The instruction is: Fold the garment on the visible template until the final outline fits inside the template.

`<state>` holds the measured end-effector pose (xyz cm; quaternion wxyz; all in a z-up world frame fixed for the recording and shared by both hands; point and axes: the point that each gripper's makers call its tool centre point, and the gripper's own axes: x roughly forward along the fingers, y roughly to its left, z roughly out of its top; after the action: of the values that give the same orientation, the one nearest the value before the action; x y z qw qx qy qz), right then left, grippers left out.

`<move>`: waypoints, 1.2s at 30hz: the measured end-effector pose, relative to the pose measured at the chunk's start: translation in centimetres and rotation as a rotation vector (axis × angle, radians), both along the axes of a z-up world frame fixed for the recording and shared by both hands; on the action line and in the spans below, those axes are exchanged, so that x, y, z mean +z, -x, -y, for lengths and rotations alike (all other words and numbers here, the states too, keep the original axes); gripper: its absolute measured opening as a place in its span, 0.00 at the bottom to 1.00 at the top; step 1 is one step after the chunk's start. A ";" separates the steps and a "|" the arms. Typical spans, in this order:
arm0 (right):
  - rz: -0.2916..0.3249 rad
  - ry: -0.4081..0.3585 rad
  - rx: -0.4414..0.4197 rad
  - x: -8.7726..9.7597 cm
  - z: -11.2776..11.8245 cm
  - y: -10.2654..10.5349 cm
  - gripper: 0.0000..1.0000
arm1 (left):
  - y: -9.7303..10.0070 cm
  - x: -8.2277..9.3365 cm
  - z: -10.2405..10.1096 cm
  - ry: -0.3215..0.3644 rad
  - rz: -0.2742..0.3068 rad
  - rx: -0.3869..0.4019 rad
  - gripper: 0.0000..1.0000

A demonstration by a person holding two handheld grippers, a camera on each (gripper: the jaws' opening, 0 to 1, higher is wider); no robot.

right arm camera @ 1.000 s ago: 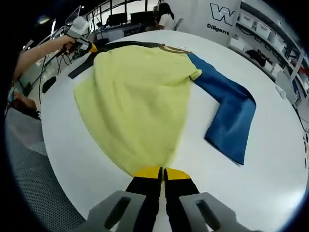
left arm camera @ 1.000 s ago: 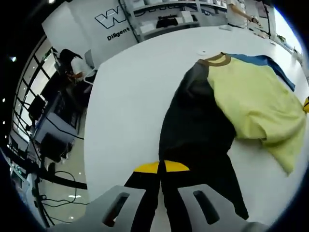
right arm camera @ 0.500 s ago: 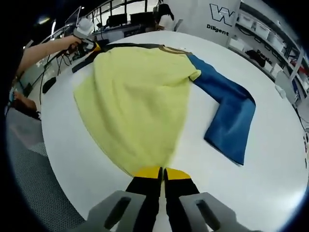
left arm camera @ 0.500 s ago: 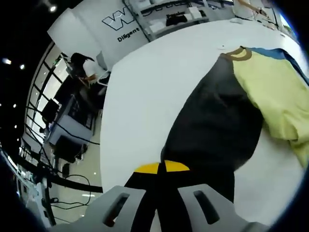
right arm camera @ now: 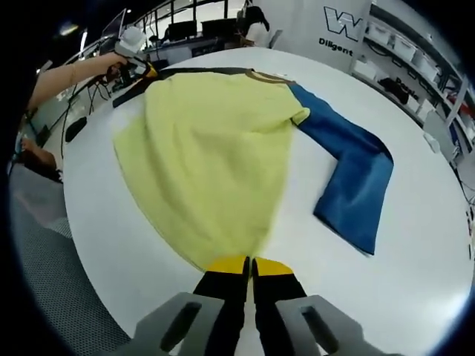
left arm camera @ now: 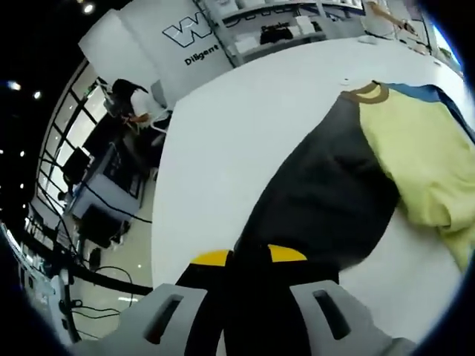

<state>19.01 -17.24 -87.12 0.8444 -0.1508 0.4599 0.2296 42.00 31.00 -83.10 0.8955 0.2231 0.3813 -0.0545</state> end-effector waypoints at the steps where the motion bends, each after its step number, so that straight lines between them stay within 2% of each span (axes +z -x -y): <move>1: -0.003 -0.010 -0.015 0.0 0.0 0.0 0.00 | 0.3 0.1 0.4 0.014 -0.003 -0.004 0.30; 6: -0.007 -0.034 -0.038 0.1 0.1 0.0 0.00 | 1.6 0.9 3.2 0.083 0.007 -0.079 0.45; 8: -0.006 -0.032 -0.031 0.1 0.0 0.0 0.00 | 2.5 1.1 4.4 0.132 0.006 -0.097 0.50; 10: -0.004 -0.022 -0.020 0.1 -0.1 -0.1 0.00 | 3.4 1.2 4.9 0.134 0.004 -0.108 0.53; 11: -0.002 -0.013 -0.014 0.0 -0.1 -0.1 0.00 | 3.9 1.3 5.6 0.123 0.005 -0.146 0.55; 13: 0.001 0.000 -0.002 0.1 -0.2 -0.1 0.00 | 4.5 1.4 6.0 0.131 0.006 -0.151 0.59; 15: 0.002 0.006 0.003 0.0 -0.1 -0.1 0.00 | 5.8 1.6 7.6 0.179 0.013 -0.180 0.62; 19: 0.001 0.004 0.001 0.1 -0.1 -0.1 0.00 | 7.8 1.6 9.4 0.217 -0.004 -0.221 0.71; 24: 0.003 0.005 0.004 0.1 -0.1 -0.1 0.00 | 10.2 2.0 12.0 0.349 -0.018 -0.249 0.83; 29: 0.004 0.012 0.006 0.1 -0.1 -0.1 0.00 | 12.0 2.3 13.9 0.375 -0.016 -0.321 0.99; 31: 0.003 0.012 0.007 0.1 -0.1 -0.1 0.00 | 12.9 2.2 14.7 0.376 -0.029 -0.359 0.99; 36: 0.001 0.010 0.000 0.1 -0.1 -0.1 0.00 | 13.4 2.1 15.4 0.376 -0.028 -0.386 0.99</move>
<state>19.14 -17.11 -87.02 0.8437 -0.1554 0.4608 0.2272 28.56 15.64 -80.97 0.8889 0.1209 0.3271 -0.2971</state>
